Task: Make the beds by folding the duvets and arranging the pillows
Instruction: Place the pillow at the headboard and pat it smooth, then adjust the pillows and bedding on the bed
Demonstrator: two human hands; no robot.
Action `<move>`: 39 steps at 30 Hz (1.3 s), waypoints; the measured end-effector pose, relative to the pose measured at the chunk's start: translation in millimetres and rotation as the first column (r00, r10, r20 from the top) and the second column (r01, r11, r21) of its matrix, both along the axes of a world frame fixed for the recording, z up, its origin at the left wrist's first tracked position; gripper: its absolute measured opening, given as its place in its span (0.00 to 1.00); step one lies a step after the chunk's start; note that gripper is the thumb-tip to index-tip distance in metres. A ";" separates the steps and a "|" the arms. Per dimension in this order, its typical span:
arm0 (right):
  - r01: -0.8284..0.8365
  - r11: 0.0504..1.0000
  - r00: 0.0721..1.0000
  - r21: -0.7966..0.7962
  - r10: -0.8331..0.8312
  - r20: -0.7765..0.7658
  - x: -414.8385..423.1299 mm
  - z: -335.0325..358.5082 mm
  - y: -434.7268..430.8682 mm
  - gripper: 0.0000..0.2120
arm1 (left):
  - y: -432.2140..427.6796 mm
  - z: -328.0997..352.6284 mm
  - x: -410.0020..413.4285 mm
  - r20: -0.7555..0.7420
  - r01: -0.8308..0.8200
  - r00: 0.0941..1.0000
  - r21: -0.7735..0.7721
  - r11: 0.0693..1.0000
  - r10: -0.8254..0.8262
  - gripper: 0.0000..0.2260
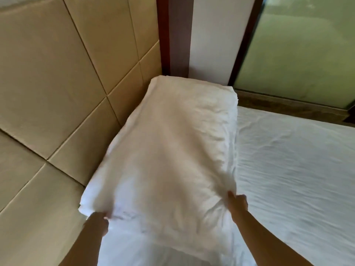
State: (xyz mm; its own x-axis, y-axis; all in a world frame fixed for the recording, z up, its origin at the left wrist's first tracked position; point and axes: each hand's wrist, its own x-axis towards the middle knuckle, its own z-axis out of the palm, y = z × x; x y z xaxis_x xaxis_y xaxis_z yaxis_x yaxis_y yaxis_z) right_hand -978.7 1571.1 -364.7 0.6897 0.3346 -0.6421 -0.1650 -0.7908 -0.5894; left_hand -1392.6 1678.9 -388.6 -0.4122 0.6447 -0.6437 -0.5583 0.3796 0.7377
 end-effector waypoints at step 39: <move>-0.620 0.759 0.725 -0.198 0.651 0.226 89.0 117.3 -211.5 0.20 | -206.5 45.2 278.4 0.061 -0.092 -0.995 -0.876 -0.473 0.081 0.23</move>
